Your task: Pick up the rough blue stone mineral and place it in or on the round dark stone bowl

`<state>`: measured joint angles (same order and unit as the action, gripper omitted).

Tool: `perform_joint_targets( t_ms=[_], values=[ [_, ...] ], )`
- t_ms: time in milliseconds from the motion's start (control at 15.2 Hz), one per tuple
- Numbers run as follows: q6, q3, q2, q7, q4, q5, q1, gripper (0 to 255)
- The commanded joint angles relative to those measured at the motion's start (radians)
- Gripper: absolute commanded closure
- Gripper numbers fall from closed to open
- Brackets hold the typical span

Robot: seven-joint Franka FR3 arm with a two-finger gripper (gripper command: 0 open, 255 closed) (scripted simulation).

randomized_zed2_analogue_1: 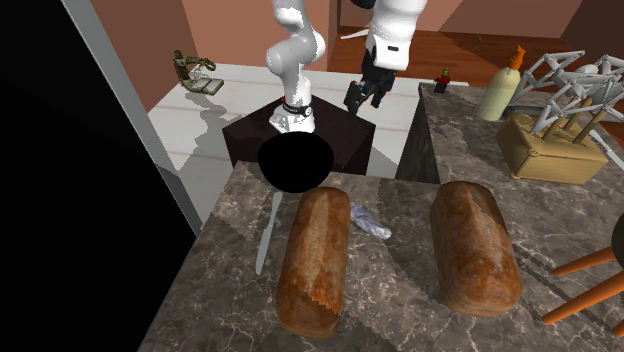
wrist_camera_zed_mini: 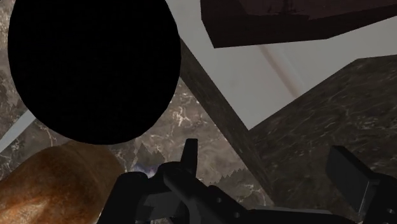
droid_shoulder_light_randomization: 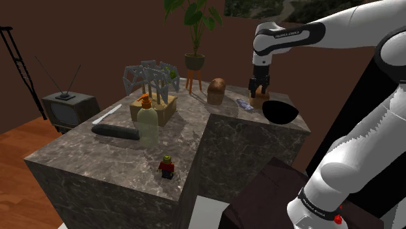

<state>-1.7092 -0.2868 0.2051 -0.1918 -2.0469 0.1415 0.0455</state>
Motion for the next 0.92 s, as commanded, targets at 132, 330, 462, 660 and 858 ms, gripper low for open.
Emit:
perform_joint_targets(
  t_ms=[132, 330, 462, 660, 858],
  values=[
    [-0.030, -0.037, -0.160, -0.063, 0.124, -0.036, 0.014, 0],
    [-0.042, -0.057, -0.283, -0.112, 0.226, -0.073, 0.034, 0],
    [-0.042, -0.066, -0.368, -0.144, 0.303, -0.100, 0.051, 0],
    [-0.032, -0.073, -0.498, -0.188, 0.434, -0.142, 0.085, 0],
    [-0.005, -0.071, -0.635, -0.224, 0.588, -0.184, 0.128, 0]
  ],
)
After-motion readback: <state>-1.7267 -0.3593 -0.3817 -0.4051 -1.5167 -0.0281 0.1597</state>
